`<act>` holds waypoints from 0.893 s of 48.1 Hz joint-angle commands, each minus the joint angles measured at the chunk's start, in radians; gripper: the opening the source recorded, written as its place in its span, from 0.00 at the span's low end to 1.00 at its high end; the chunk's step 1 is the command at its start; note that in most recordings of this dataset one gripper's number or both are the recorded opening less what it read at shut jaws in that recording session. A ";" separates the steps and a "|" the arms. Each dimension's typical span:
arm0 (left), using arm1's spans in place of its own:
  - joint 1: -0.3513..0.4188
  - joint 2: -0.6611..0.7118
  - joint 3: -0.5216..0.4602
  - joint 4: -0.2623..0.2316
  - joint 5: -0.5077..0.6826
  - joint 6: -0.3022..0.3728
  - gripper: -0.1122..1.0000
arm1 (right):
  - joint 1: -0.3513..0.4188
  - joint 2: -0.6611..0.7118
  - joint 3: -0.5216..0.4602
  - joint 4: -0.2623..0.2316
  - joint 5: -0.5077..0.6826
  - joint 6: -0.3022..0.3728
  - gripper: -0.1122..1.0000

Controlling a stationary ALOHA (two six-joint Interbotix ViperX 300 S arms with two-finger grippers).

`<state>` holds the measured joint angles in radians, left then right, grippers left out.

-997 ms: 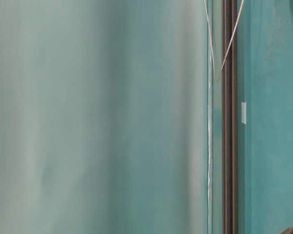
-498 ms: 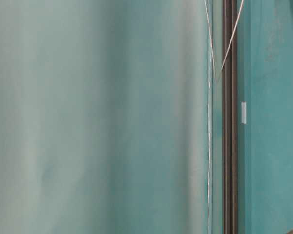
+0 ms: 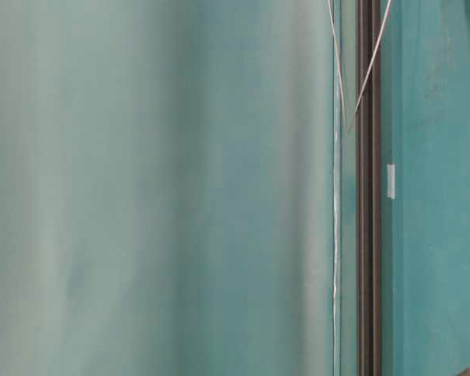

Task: Insert the wire through the hole in the metal fitting.
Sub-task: 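Align the wire tip with the bracket hole using the right gripper, then push the wire tip into the bracket hole with the right gripper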

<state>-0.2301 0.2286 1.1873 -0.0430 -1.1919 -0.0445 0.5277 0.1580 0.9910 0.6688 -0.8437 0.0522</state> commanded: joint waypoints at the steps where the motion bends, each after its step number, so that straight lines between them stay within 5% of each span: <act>1: -0.003 -0.018 -0.009 -0.003 -0.008 0.002 0.78 | -0.003 -0.009 -0.006 -0.002 -0.018 -0.006 0.10; 25: -0.002 -0.018 -0.011 -0.003 -0.008 0.002 0.78 | -0.002 0.015 -0.011 -0.002 -0.060 -0.020 0.10; 43: -0.002 -0.018 -0.012 -0.003 -0.006 0.002 0.78 | -0.002 0.017 -0.026 -0.051 -0.060 -0.018 0.10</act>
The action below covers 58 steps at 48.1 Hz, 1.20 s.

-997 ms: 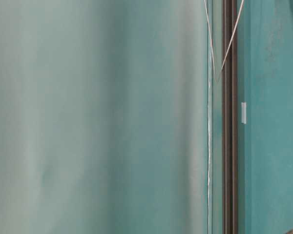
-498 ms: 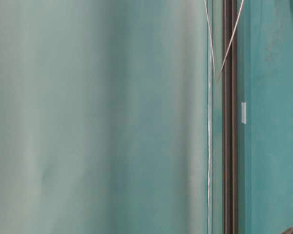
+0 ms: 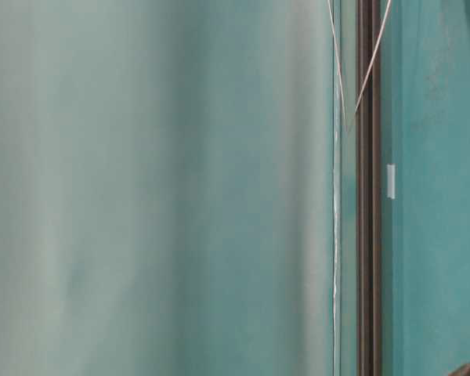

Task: Insert the wire through the hole in the metal fitting.
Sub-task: 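Push the wire tip into the bracket hole with the right gripper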

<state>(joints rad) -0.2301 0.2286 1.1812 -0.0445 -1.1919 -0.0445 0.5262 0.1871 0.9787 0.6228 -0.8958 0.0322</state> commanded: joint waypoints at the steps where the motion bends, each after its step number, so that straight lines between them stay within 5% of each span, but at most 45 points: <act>1: -0.002 -0.018 -0.006 -0.003 -0.006 0.002 0.77 | 0.000 -0.012 -0.015 -0.005 -0.008 0.002 0.10; 58: -0.002 -0.018 -0.014 -0.002 -0.002 0.002 0.78 | -0.037 0.008 -0.040 0.002 0.002 0.000 0.10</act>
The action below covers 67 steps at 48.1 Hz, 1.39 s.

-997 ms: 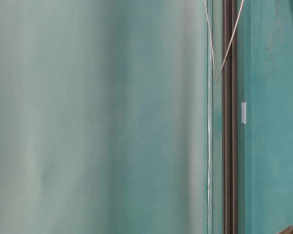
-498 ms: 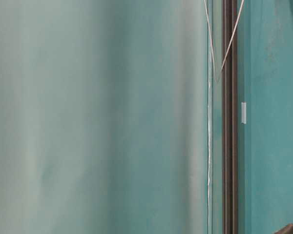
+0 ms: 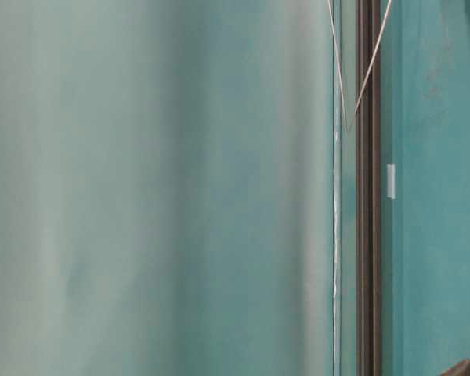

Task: Insert the wire through the hole in the metal fitting.
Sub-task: 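Push the wire tip into the bracket hole with the right gripper, then feed the wire further through the hole until the tip protrudes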

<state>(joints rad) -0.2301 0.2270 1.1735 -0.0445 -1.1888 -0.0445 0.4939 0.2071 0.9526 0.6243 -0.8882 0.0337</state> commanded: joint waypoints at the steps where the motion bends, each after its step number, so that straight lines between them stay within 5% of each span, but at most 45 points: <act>1: -0.002 -0.017 -0.006 -0.002 -0.005 0.002 0.77 | -0.006 -0.012 -0.014 0.000 -0.005 -0.002 0.10; 67: 0.003 -0.017 -0.009 -0.002 0.002 0.006 0.77 | -0.048 0.031 -0.064 -0.014 0.006 -0.006 0.10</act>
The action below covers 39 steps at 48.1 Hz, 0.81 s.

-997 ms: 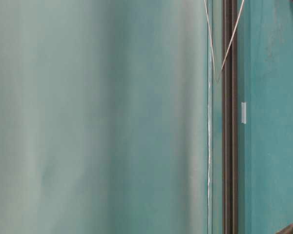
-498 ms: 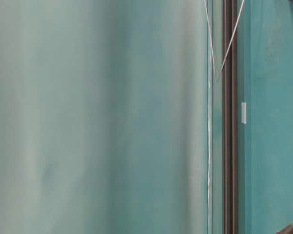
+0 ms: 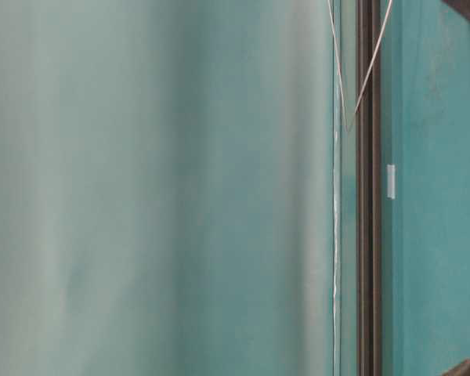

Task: Insert the wire through the hole in the metal fitting.
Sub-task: 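Feed the wire further through the hole until the tip protrudes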

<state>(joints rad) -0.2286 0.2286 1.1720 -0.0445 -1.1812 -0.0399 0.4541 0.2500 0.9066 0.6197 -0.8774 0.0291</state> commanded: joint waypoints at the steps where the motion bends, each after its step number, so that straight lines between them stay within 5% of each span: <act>1: 0.002 -0.018 -0.008 -0.003 -0.006 0.002 0.77 | -0.009 -0.011 -0.020 -0.012 -0.003 -0.002 0.10; 39: 0.006 -0.012 -0.055 -0.002 0.064 0.002 0.77 | -0.046 0.032 -0.078 -0.078 -0.005 -0.002 0.10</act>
<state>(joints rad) -0.2270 0.2286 1.1290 -0.0445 -1.1152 -0.0399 0.4142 0.2961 0.8452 0.5492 -0.8774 0.0291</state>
